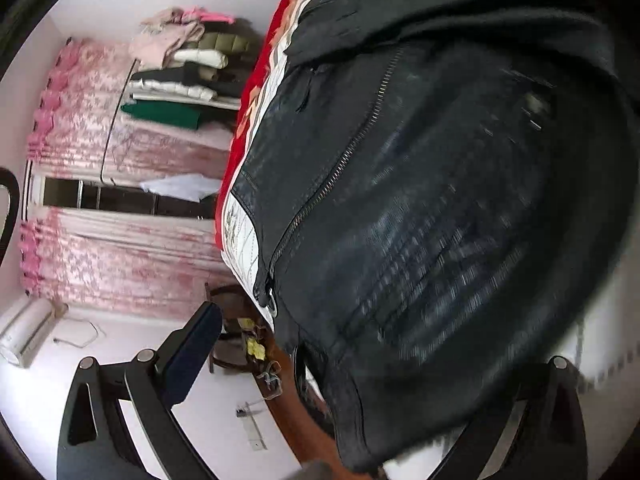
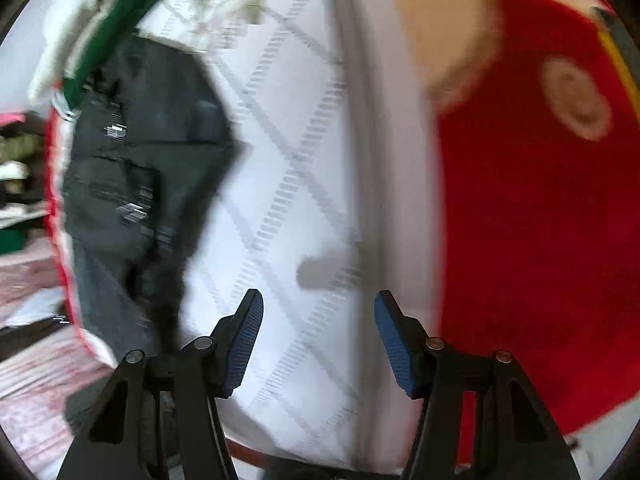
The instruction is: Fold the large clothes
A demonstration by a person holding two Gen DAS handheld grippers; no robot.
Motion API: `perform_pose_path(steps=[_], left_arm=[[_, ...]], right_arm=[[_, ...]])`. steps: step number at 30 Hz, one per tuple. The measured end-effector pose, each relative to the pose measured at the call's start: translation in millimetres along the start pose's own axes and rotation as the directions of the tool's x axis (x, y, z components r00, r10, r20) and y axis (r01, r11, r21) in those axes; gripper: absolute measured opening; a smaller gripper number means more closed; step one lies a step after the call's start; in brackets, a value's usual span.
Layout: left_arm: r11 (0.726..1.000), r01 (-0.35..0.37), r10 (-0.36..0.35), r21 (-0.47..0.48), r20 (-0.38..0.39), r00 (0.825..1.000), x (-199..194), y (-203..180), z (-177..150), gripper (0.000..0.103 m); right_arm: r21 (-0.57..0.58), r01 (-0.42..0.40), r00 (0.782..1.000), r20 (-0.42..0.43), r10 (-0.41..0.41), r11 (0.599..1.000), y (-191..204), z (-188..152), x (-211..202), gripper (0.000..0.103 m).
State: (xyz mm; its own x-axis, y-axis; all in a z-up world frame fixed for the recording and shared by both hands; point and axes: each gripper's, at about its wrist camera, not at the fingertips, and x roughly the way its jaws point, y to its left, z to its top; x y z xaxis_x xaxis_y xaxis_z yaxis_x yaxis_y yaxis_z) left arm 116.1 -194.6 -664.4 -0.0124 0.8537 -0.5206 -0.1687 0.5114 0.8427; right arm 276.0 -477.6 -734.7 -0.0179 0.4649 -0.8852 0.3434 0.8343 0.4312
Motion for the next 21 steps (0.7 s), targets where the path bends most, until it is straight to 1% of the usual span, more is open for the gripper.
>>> perform_pose_path(steps=[1, 2, 3, 4, 5, 6, 7, 8, 9, 10, 12, 14, 17, 18, 19, 20, 21], left_arm=[[1.0, 0.01, -0.01, -0.014, -0.011, 1.0, 2.8, 1.0, 2.6, 0.103], [0.999, 0.021, -0.021, -0.025, -0.018, 1.0, 4.8, 2.4, 4.3, 0.103], [0.999, 0.03, -0.031, -0.03, -0.023, 0.999, 4.8, 3.0, 5.0, 0.102], [0.999, 0.044, -0.045, -0.032, -0.026, 0.999, 5.4, 3.8, 5.9, 0.1], [0.997, 0.066, -0.067, -0.034, -0.024, 0.997, 5.1, 5.1, 6.0, 0.093], [0.995, 0.089, -0.09, -0.036, -0.021, 0.996, 4.4, 6.1, 5.6, 0.085], [0.993, 0.11, -0.11, -0.033, -0.013, 0.994, 3.2, 6.8, 5.3, 0.081], [0.992, 0.126, -0.127, -0.027, -0.009, 0.992, 2.2, 7.4, 6.0, 0.071], [0.989, 0.147, -0.147, -0.023, -0.009, 0.989, 0.0, 6.3, 5.3, 0.061], [0.985, 0.171, -0.171, -0.024, -0.003, 0.985, -1.8, 6.4, 4.2, 0.055], [0.98, 0.199, -0.199, -0.014, 0.003, 0.98, -4.6, 4.9, 3.9, 0.035], [0.977, 0.213, -0.213, -0.008, 0.007, 0.977, -6.3, 5.0, 4.8, 0.03], [0.972, 0.236, -0.236, -0.022, 0.008, 0.972, -7.6, 8.5, 7.5, 0.025], [0.97, 0.243, -0.243, -0.024, 0.01, 0.97, -8.1, 10.8, 8.4, 0.024], [0.968, 0.249, -0.248, -0.025, 0.014, 0.969, -9.3, 12.7, 9.7, 0.022], [0.968, 0.251, -0.251, -0.024, 0.021, 0.968, -10.6, 15.3, 10.5, 0.02], [0.966, 0.256, -0.256, -0.026, 0.025, 0.966, -10.8, 17.8, 11.7, 0.019]], right_arm=[[0.006, -0.046, 0.999, 0.007, 0.046, 0.999, 5.0, 2.0, 6.1, 0.06], [0.024, -0.124, 0.992, 0.017, 0.123, 0.992, 7.9, 5.8, 11.8, 0.06], [0.044, -0.18, 0.984, 0.022, 0.179, 0.983, 12.1, 6.9, 20.1, 0.061], [0.075, -0.259, 0.966, 0.029, 0.258, 0.963, 12.7, 9.8, 27.0, 0.063], [0.103, -0.318, 0.948, 0.035, 0.316, 0.943, 12.4, 11.6, 32.1, 0.072], [0.139, -0.383, 0.924, 0.043, 0.381, 0.913, 12.8, 12.5, 40.6, 0.077], [0.173, -0.433, 0.901, 0.05, 0.432, 0.884, 14.6, 12.1, 50.6, 0.077], [0.213, -0.478, 0.877, 0.053, 0.478, 0.852, 14.9, 11.6, 60.9, 0.077], [0.235, -0.503, 0.861, 0.057, 0.505, 0.832, 14.5, 11.4, 66.1, 0.077], [0.26, -0.532, 0.842, 0.067, 0.535, 0.806, 15.8, 9.2, 73.9, 0.077], [0.3, -0.577, 0.811, 0.095, 0.578, 0.76, 22.6, 4.2, 87.2, 0.077], [0.329, -0.619, 0.777, 0.126, 0.616, 0.714, 29.0, 0.6, 95.5, 0.077], [0.357, -0.645, 0.755, 0.156, 0.637, 0.676, 40.0, 1.4, 105.9, 0.076], [0.36, -0.648, 0.751, 0.156, 0.642, 0.671, 42.7, 2.6, 109.2, 0.067], [0.364, -0.645, 0.752, 0.146, 0.643, 0.672, 46.5, 3.7, 112.8, 0.057], [0.367, -0.632, 0.761, 0.129, 0.636, 0.682, 50.0, 4.1, 115.7, 0.036], [0.367, -0.628, 0.765, 0.131, 0.63, 0.686, 50.3, 2.8, 115.4, 0.031]])
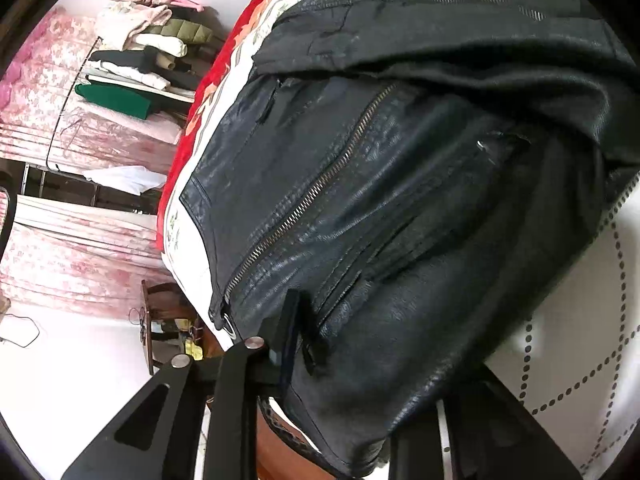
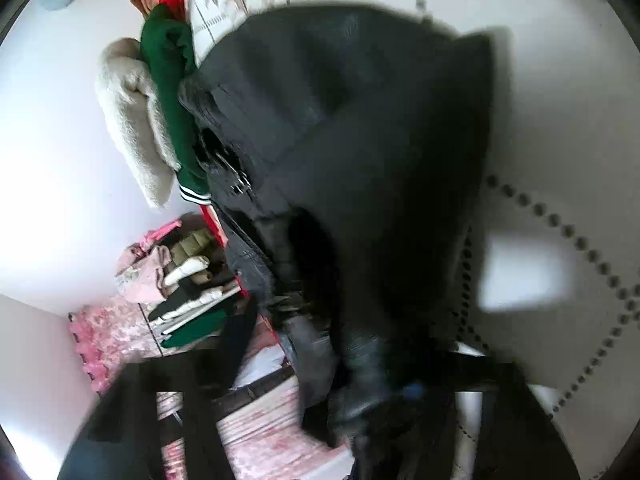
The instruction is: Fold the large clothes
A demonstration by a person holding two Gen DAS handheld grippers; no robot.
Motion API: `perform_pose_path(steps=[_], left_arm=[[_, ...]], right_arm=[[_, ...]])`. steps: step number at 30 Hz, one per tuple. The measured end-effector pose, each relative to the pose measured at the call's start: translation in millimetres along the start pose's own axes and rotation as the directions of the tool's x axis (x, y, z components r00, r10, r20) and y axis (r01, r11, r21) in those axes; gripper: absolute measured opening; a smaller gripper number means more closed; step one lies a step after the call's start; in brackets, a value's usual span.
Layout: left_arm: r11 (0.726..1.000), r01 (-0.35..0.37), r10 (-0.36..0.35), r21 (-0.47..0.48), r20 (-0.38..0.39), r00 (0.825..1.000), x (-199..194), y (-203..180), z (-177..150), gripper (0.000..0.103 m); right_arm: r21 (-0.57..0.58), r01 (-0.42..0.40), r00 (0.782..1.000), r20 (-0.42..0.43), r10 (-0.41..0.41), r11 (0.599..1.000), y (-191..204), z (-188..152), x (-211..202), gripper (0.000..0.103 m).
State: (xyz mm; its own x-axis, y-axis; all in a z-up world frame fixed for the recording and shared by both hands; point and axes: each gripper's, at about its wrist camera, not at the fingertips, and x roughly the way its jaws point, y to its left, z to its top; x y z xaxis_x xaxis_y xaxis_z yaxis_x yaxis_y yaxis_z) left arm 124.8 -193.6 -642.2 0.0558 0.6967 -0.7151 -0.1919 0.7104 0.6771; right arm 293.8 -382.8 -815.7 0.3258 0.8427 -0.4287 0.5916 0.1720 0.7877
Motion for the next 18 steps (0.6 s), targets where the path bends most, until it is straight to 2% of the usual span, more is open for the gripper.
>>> perform_pose_path(steps=[2, 5, 12, 16, 18], left_arm=[[1.0, 0.01, -0.01, 0.005, 0.007, 1.0, -3.6, 3.2, 1.7, 0.016], [0.999, 0.045, -0.045, 0.003, 0.014, 0.999, -10.4, 15.3, 5.3, 0.013], [0.991, 0.13, -0.128, -0.03, 0.045, 0.991, -34.2, 67.7, 24.4, 0.011], [0.975, 0.214, -0.211, -0.052, 0.051, 0.976, -38.0, 105.3, 41.3, 0.011], [0.962, 0.268, -0.266, -0.054, 0.051, 0.963, -35.4, 123.0, 50.9, 0.011]], right_arm=[[-0.015, 0.017, 1.0, 0.006, -0.016, 1.0, 6.2, -1.6, -1.1, 0.025], [-0.056, 0.048, 0.999, 0.005, -0.047, 0.997, 23.3, -5.7, -5.2, 0.02], [-0.139, 0.09, 0.996, 0.0, -0.091, 0.986, 90.9, -28.9, -10.3, 0.018], [-0.173, 0.138, 0.99, 0.022, -0.136, 0.975, 131.5, -46.5, -4.4, 0.017], [-0.189, 0.172, 0.985, 0.038, -0.167, 0.967, 150.7, -54.8, 0.7, 0.017]])
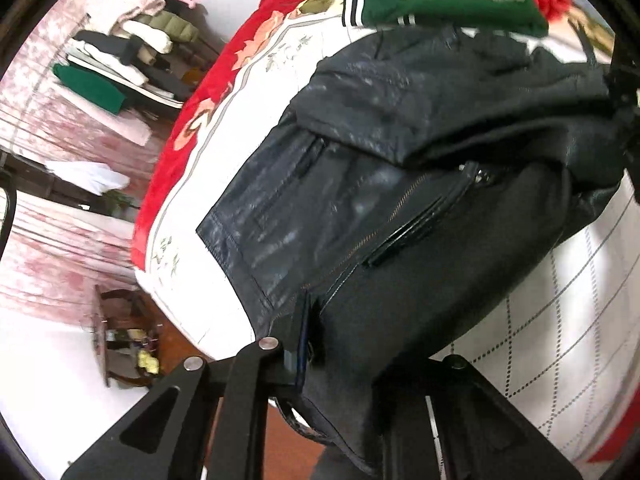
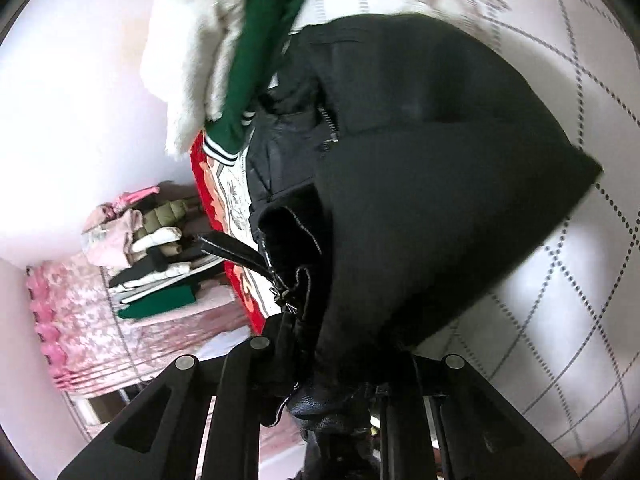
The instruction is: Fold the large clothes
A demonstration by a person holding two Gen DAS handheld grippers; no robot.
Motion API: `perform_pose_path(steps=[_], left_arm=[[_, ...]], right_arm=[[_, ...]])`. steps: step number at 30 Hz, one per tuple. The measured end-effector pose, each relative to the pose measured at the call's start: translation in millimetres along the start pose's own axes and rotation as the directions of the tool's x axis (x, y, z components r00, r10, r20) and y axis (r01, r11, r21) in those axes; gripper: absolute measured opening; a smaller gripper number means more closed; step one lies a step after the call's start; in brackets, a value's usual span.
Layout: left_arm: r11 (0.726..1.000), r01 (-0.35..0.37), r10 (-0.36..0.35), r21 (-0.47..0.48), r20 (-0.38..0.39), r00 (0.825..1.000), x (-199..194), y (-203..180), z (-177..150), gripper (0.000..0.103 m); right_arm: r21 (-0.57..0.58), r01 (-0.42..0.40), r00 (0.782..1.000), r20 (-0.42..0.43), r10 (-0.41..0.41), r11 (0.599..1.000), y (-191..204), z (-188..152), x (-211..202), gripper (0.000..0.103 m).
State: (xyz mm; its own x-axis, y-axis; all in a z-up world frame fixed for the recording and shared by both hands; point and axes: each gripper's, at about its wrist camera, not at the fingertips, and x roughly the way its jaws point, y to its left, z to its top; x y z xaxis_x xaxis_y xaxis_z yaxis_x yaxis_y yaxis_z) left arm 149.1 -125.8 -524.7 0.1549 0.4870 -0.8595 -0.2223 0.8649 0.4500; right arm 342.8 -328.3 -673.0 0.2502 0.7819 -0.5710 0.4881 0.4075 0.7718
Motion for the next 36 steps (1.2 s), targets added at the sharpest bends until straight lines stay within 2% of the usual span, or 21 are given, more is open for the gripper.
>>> perform_pose_path(steps=[7, 11, 15, 17, 23, 26, 30, 31, 32, 34, 35, 36], left_arm=[[0.987, 0.162, -0.161, 0.014, -0.023, 0.987, 17.5, 58.0, 35.3, 0.011], [0.974, 0.225, -0.225, -0.006, -0.041, 0.973, 42.2, 93.7, 58.9, 0.011], [0.958, 0.282, -0.285, -0.05, -0.074, 0.956, 79.7, 124.9, 79.1, 0.011], [0.952, 0.298, -0.304, -0.066, -0.096, 0.948, 100.7, 133.6, 86.6, 0.011], [0.931, 0.347, -0.362, -0.114, -0.164, 0.918, 165.5, 147.1, 100.2, 0.017], [0.921, 0.37, -0.388, -0.122, -0.192, 0.901, 193.1, 147.2, 103.7, 0.017], [0.9, 0.407, -0.433, -0.154, -0.216, 0.875, 213.1, 150.2, 106.7, 0.017], [0.896, 0.415, -0.441, -0.156, -0.219, 0.87, 215.0, 150.6, 106.5, 0.017], [0.89, 0.425, -0.454, -0.164, -0.225, 0.862, 216.5, 151.5, 105.8, 0.017], [0.867, 0.457, -0.494, -0.199, -0.224, 0.84, 219.2, 157.0, 105.0, 0.018], [0.851, 0.477, -0.521, -0.221, -0.224, 0.824, 219.4, 162.6, 103.9, 0.02], [0.826, 0.5, -0.555, -0.258, -0.226, 0.8, 220.0, 170.7, 103.1, 0.025]], right_arm=[[-0.102, 0.149, 0.988, 0.064, -0.143, 0.984, 87.1, -22.3, 26.2, 0.017], [-0.173, 0.239, 0.97, 0.094, -0.226, 0.955, 145.2, -32.2, 68.4, 0.017], [-0.216, 0.303, 0.953, 0.091, -0.29, 0.928, 178.0, -31.8, 121.0, 0.016], [-0.245, 0.342, 0.94, 0.086, -0.331, 0.907, 189.6, -29.7, 154.1, 0.016], [-0.268, 0.443, 0.895, 0.067, -0.442, 0.856, 190.0, -10.2, 237.2, 0.016], [-0.268, 0.48, 0.873, 0.055, -0.484, 0.835, 185.0, -2.1, 262.5, 0.016], [-0.281, 0.544, 0.832, 0.054, -0.553, 0.791, 185.8, 4.0, 286.3, 0.016], [-0.299, 0.573, 0.81, 0.061, -0.584, 0.763, 191.2, 2.3, 290.8, 0.017], [-0.317, 0.592, 0.792, 0.062, -0.607, 0.741, 195.4, 0.9, 294.9, 0.02], [-0.345, 0.599, 0.782, 0.058, -0.621, 0.723, 203.6, -0.9, 301.9, 0.033], [-0.357, 0.57, 0.802, 0.044, -0.596, 0.74, 207.0, -2.3, 303.8, 0.044], [-0.364, 0.535, 0.824, 0.025, -0.566, 0.763, 208.6, -6.8, 300.6, 0.053]])
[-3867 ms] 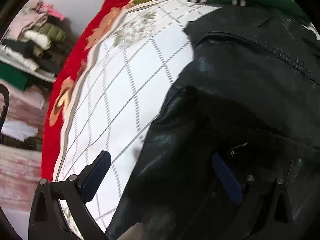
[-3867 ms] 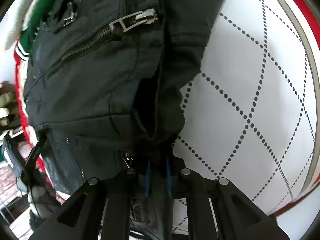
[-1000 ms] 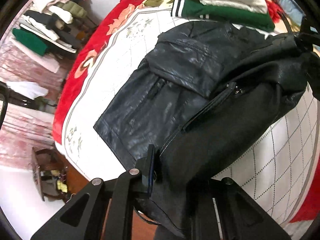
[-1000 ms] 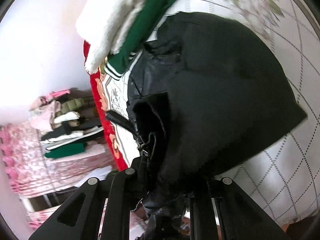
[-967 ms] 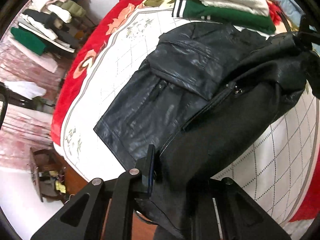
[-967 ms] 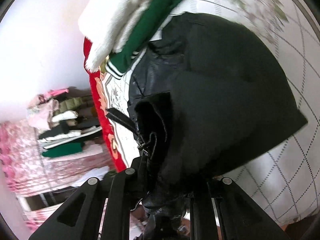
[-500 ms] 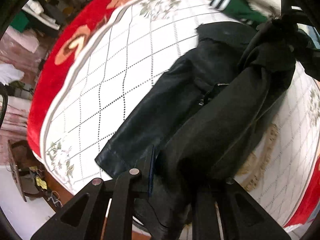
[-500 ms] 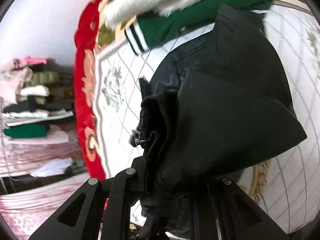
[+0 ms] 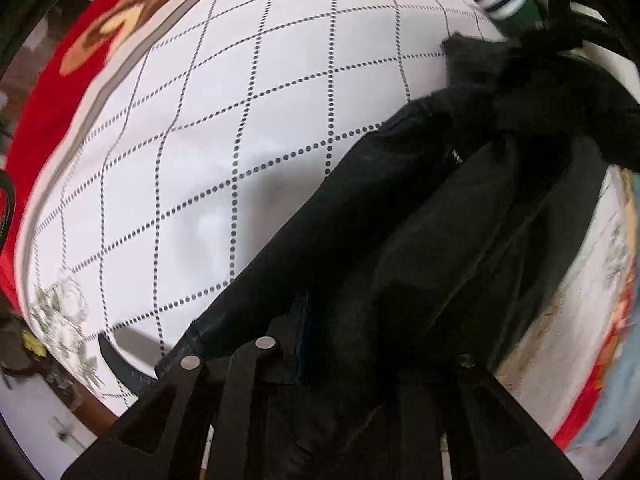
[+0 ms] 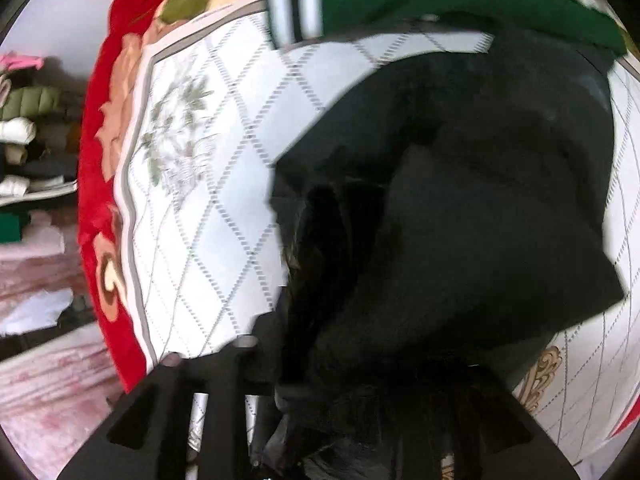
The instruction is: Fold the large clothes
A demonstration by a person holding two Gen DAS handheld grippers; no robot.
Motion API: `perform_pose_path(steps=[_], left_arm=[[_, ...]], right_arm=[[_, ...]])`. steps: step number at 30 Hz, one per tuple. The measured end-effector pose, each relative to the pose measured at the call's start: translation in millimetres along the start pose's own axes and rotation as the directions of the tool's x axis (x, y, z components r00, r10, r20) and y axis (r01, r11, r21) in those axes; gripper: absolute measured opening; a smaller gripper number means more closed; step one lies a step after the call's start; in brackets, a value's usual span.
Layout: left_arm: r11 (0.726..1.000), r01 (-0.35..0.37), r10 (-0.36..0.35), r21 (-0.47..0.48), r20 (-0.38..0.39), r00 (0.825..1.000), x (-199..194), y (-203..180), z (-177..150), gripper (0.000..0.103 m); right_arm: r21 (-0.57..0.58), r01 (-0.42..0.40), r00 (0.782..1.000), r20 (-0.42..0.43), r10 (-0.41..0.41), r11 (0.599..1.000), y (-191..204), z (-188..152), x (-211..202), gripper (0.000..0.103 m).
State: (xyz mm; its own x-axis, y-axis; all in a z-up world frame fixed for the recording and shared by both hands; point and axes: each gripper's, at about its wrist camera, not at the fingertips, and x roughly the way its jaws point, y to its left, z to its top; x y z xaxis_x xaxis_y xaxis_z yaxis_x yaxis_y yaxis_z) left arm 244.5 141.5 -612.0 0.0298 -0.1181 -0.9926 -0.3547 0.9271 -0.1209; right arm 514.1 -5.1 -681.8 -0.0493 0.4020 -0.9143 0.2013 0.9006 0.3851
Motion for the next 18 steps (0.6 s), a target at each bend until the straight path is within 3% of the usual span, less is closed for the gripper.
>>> perform_pose_path(steps=[1, 3, 4, 5, 6, 7, 9, 11, 12, 14, 15, 17, 18], left_arm=[[0.998, 0.053, -0.053, -0.045, -0.009, 0.999, -5.6, 9.5, 0.3, 0.028], [0.984, 0.123, -0.123, -0.13, 0.009, 0.992, -19.1, 28.4, 0.2, 0.043], [0.975, 0.148, -0.145, -0.167, 0.028, 0.989, -27.3, 38.3, 0.3, 0.049], [0.969, 0.157, -0.151, -0.189, 0.045, 0.988, -33.5, 45.1, 0.6, 0.062], [0.966, 0.153, -0.141, -0.207, 0.07, 0.988, -41.4, 52.2, 1.0, 0.064], [0.967, 0.144, -0.129, -0.211, 0.086, 0.988, -46.6, 56.4, 1.4, 0.064], [0.975, 0.094, -0.071, -0.202, 0.115, 0.991, -55.3, 59.8, 6.2, 0.064], [0.983, 0.065, -0.041, -0.169, 0.143, 0.989, -57.8, 58.3, 17.2, 0.064], [0.989, 0.049, -0.028, -0.139, 0.147, 0.989, -54.8, 51.3, 20.8, 0.064], [0.997, 0.017, -0.005, -0.076, 0.157, 0.988, -49.8, 35.2, 23.3, 0.065], [0.998, 0.009, 0.0, -0.056, 0.158, 0.987, -46.6, 29.5, 28.5, 0.075], [1.0, -0.006, 0.008, -0.014, 0.158, 0.987, -41.3, 10.3, 32.0, 0.087], [1.0, -0.014, 0.013, 0.006, 0.171, 0.985, -40.3, 0.0, 31.3, 0.088]], right_arm=[[-0.005, -0.064, 0.998, -0.009, 0.064, 0.998, 0.0, 0.1, -2.6, 0.055], [-0.016, -0.247, 0.969, -0.023, 0.247, 0.969, -2.4, -1.1, -11.1, 0.056], [-0.031, -0.362, 0.932, -0.038, 0.36, 0.932, -3.7, -2.3, -18.1, 0.056], [-0.045, -0.443, 0.896, -0.051, 0.441, 0.895, -6.5, -3.9, -27.3, 0.057], [-0.053, -0.476, 0.879, -0.047, 0.474, 0.878, -12.5, -5.1, -35.6, 0.057], [-0.057, -0.474, 0.88, -0.023, 0.474, 0.879, -21.3, -5.6, -45.9, 0.058], [-0.053, -0.41, 0.907, 0.079, 0.413, 0.911, -52.3, -8.8, -71.8, 0.058], [-0.026, -0.251, 0.947, 0.203, 0.251, 0.968, -95.1, -10.7, -95.6, 0.058], [0.0, -0.176, 0.955, 0.241, 0.17, 0.984, -114.1, -11.3, -101.7, 0.059], [0.068, -0.049, 0.965, 0.26, 0.03, 0.996, -152.3, -9.1, -98.9, 0.061], [0.115, -0.024, 0.966, 0.26, -0.007, 0.993, -175.2, -5.6, -91.2, 0.061], [0.174, -0.024, 0.975, 0.223, -0.015, 0.984, -205.2, 3.1, -68.8, 0.061], [0.2, -0.07, 0.98, 0.196, 0.03, 0.977, -219.7, 8.2, -52.8, 0.061]])
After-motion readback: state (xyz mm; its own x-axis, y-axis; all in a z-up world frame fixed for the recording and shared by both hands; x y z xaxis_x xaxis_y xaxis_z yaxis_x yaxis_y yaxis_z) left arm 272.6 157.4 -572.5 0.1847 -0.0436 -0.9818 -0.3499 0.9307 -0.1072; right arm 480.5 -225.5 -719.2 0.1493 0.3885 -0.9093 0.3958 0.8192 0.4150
